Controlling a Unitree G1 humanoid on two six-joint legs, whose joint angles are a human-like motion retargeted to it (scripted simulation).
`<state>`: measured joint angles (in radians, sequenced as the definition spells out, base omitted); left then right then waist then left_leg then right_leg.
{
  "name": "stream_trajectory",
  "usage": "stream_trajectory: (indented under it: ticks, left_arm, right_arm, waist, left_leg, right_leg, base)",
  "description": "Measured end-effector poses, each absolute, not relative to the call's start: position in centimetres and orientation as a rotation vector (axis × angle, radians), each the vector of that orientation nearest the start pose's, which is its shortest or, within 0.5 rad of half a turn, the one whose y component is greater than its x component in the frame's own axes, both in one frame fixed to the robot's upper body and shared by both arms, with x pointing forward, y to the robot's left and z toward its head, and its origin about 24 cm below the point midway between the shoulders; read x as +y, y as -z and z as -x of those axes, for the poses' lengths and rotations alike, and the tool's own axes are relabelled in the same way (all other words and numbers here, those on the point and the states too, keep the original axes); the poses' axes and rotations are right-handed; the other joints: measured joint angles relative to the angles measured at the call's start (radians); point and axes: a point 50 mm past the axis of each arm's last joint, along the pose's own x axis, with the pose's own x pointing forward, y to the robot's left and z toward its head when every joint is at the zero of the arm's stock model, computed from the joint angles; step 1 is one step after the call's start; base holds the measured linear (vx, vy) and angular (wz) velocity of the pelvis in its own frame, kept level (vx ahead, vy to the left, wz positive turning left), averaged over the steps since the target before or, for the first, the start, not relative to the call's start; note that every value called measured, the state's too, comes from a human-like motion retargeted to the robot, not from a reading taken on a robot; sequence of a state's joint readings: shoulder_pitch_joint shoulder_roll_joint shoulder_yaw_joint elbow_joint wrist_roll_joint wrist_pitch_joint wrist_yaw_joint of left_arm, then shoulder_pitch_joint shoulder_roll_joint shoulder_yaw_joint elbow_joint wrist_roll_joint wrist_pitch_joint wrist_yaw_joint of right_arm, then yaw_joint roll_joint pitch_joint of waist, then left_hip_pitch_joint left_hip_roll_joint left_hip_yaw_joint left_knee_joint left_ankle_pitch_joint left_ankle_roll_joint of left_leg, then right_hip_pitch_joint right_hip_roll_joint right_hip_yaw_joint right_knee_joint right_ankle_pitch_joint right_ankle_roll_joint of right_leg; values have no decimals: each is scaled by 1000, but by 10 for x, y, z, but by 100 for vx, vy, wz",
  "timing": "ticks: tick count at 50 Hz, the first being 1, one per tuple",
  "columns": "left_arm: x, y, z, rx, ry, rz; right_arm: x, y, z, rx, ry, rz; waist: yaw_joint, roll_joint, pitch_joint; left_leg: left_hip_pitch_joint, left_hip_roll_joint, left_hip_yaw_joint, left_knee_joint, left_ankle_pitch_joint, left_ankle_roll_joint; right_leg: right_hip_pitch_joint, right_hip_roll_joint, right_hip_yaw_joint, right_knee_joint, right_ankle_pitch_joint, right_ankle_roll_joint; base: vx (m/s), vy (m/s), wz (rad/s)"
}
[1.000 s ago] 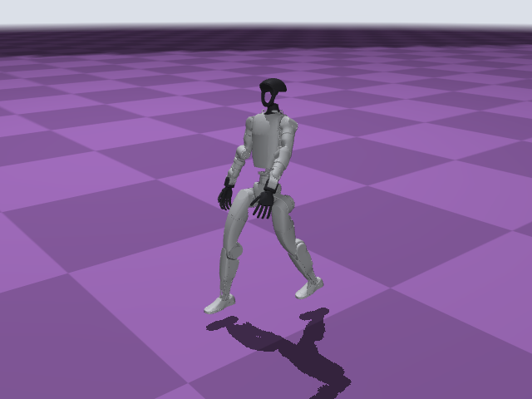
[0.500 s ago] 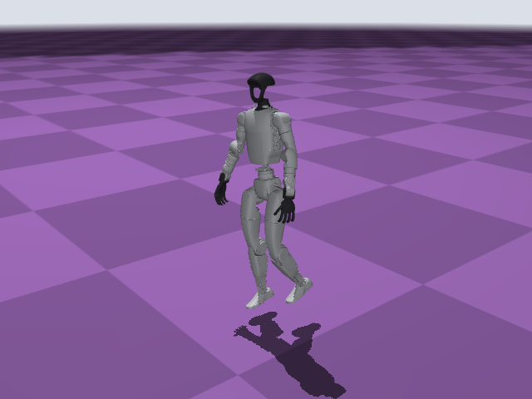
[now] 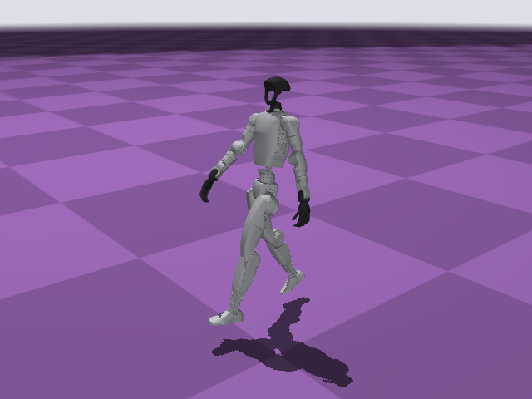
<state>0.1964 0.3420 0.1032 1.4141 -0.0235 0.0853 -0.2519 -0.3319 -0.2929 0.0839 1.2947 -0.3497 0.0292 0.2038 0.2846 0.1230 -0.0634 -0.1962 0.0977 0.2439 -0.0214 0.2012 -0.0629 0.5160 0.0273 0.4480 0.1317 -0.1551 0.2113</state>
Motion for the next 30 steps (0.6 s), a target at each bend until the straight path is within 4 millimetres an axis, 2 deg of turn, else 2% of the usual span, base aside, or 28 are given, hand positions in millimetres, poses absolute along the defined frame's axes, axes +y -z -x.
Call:
stream_trajectory:
  ticks: [3,8,12,15,17,18,20,23,27,30]
  left_arm:
    - [280,158,17,1594,-169,-9]
    - [285,154,-41,1452,-97,-113]
    - [291,142,-92,1279,-71,-174]
    - [292,130,-127,1140,-66,-187]
    - [291,123,-143,1071,-56,-187]
    - [289,121,-148,1046,-48,-189]
    - [287,118,-154,1023,-22,-207]
    - [280,123,-150,1060,43,-257]
    - [278,132,-137,1175,134,-340]
    - [278,136,-132,1257,190,-397]
  right_arm:
    - [-244,115,-210,1064,-236,562]
    - [-252,113,-209,1073,-164,545]
    - [-255,121,-191,1109,-118,489]
    - [-252,132,-171,1147,-103,431]
    - [-250,139,-154,1180,-104,399]
    - [-249,143,-145,1201,-107,386]
    - [-248,149,-126,1246,-111,361]
    - [-251,158,-92,1330,-101,329]
    - [-256,164,-47,1459,-75,281]
    - [-262,165,-17,1544,-42,241]
  waist:
    - [3,-34,14]
    - [16,-148,45]
    - [22,-242,78]
    - [21,-283,105]
    - [19,-289,111]
    - [15,-288,110]
    - [1,-280,103]
    - [-33,-261,80]
    - [-78,-223,47]
    - [-130,-201,29]
  left_leg:
    - [-37,-10,6,54,-41,23]
    - [-129,-65,51,205,-223,79]
    - [-173,-97,50,299,-350,93]
    - [-154,-105,12,311,-398,76]
    - [-121,-96,-20,284,-409,55]
    - [-102,-89,-36,267,-412,44]
    - [-58,-79,-69,227,-417,25]
    - [15,-104,-99,161,-418,23]
    - [119,-91,-130,115,-434,-6]
    - [188,-98,-166,108,-450,-24]
  right_leg:
    - [-1,-34,30,-3,-7,8]
    - [-39,-129,52,-9,21,38]
    - [-73,-142,50,34,138,51]
    - [-120,-95,18,140,270,51]
    - [-198,-51,-57,269,364,51]
    - [-244,-29,-96,341,412,51]
    - [-340,21,-147,489,432,51]
    - [-495,34,-196,684,288,41]
    - [-666,-35,-411,820,174,-127]
    - [-749,-60,-499,842,94,-211]
  base:
    - [48,18,-52]
    - [52,24,-32]
    - [60,19,16]
    - [65,16,41]
    - [63,16,34]
    - [60,19,31]
    - [57,27,33]
    - [51,45,30]
    - [52,25,28]
    - [52,18,70]
